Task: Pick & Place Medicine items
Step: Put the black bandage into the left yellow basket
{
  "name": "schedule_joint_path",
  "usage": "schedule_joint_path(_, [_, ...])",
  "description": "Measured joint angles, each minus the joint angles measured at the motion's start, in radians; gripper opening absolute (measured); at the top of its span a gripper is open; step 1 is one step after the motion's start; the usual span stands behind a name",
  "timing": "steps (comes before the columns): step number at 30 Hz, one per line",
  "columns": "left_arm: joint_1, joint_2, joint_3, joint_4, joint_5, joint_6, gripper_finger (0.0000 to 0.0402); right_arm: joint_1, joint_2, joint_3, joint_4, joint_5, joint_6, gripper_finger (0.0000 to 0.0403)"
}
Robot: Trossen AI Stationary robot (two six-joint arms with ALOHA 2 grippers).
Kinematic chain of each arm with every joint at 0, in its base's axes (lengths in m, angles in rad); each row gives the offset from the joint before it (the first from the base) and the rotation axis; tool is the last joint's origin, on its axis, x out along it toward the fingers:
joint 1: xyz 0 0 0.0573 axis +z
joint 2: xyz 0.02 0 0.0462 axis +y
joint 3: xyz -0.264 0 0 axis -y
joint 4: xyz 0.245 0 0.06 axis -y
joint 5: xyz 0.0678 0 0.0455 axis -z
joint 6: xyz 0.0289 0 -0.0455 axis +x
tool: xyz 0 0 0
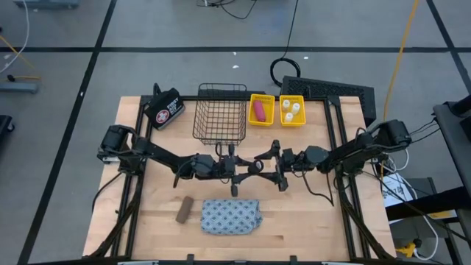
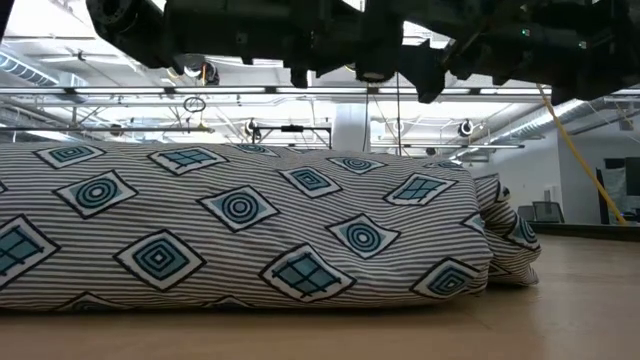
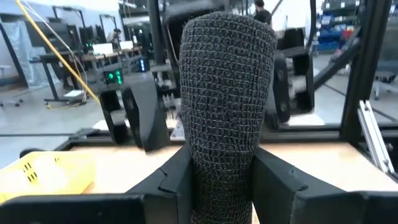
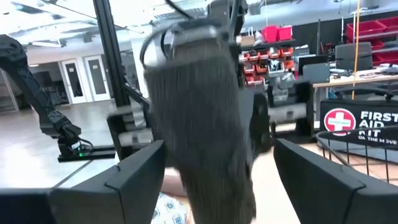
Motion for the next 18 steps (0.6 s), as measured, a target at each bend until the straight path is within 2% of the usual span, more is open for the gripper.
schedule_joint_path(11, [0.000, 0.000, 0.000, -0.025, -0.002, -0.002, 0.0131, 0.000, 0.000, 0.000, -0.004, 0.000, -0.006, 0.0227])
schedule_joint_path(18, [0.001, 0.000, 0.000, -0.030, -0.005, -0.002, 0.0131, 0.000, 0.000, 0.000, -0.006, -0.001, -0.031, 0.0151])
